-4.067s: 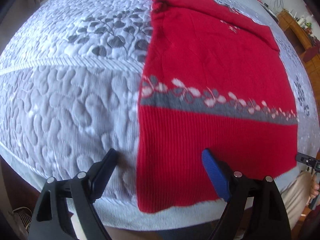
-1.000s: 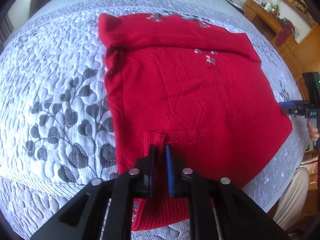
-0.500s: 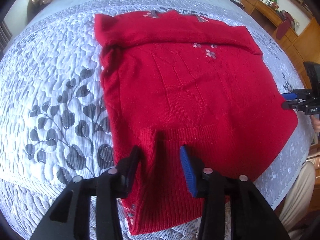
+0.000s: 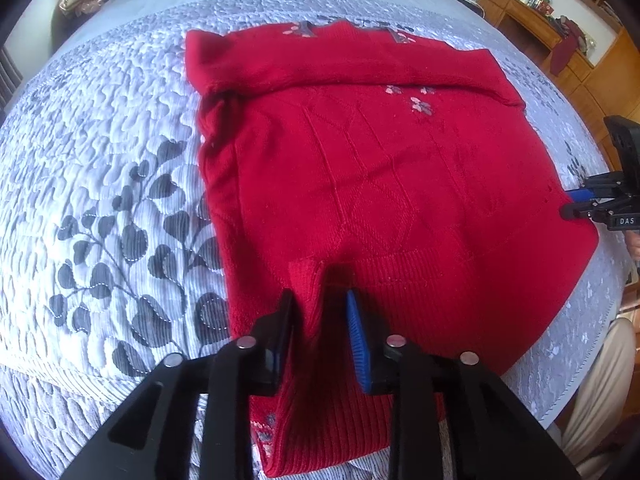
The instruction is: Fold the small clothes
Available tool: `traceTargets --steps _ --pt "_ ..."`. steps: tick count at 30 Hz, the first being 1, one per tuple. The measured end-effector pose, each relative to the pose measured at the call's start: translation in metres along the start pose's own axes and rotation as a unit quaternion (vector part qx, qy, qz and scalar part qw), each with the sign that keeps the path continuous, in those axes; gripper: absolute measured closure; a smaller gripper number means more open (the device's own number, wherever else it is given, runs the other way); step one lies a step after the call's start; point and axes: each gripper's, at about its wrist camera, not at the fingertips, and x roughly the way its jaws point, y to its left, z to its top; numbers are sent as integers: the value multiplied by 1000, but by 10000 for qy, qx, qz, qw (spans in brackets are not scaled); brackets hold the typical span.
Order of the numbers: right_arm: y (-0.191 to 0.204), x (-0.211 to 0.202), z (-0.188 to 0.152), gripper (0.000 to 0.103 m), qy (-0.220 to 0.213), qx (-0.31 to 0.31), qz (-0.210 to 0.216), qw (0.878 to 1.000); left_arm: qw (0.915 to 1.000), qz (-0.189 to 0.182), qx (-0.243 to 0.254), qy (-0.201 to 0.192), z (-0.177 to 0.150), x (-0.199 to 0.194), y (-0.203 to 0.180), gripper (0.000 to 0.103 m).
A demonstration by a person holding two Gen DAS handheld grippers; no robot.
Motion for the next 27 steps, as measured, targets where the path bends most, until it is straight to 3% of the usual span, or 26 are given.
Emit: traceTargets --steps 3,5,6,8,12,17,22,27 --pt "0 -1 -2 78 -21 27 -22 10000 9999 -56 -91 13 2 2 4 68" --pt "-7 -3 -4 94 -30 221 30 9997 9997 -136 -185 9 2 2 6 76" --pt "-10 -5 -5 95 -51 294 105 9995 9996 -158 -235 12 2 2 8 86" --pt "-13 -9 -9 97 -126 411 198 9989 9989 -210 -420 6 1 0 12 93" --pt "-11 -28 -18 97 -457 485 450 9968 9979 -234 -585 -131 0 -11 14 95" --pt "-18 -66 -19 98 -1054 715 800 9886 9958 -362 -613 -583 9 -47 17 96" --pt "-29 -110 7 98 -1585 756 673 9821 9893 -407 -800 -1151 56 -79 30 96" --pt "-60 -138 60 98 -1894 980 353 9764 9826 -330 -956 -1558 136 -84 46 96"
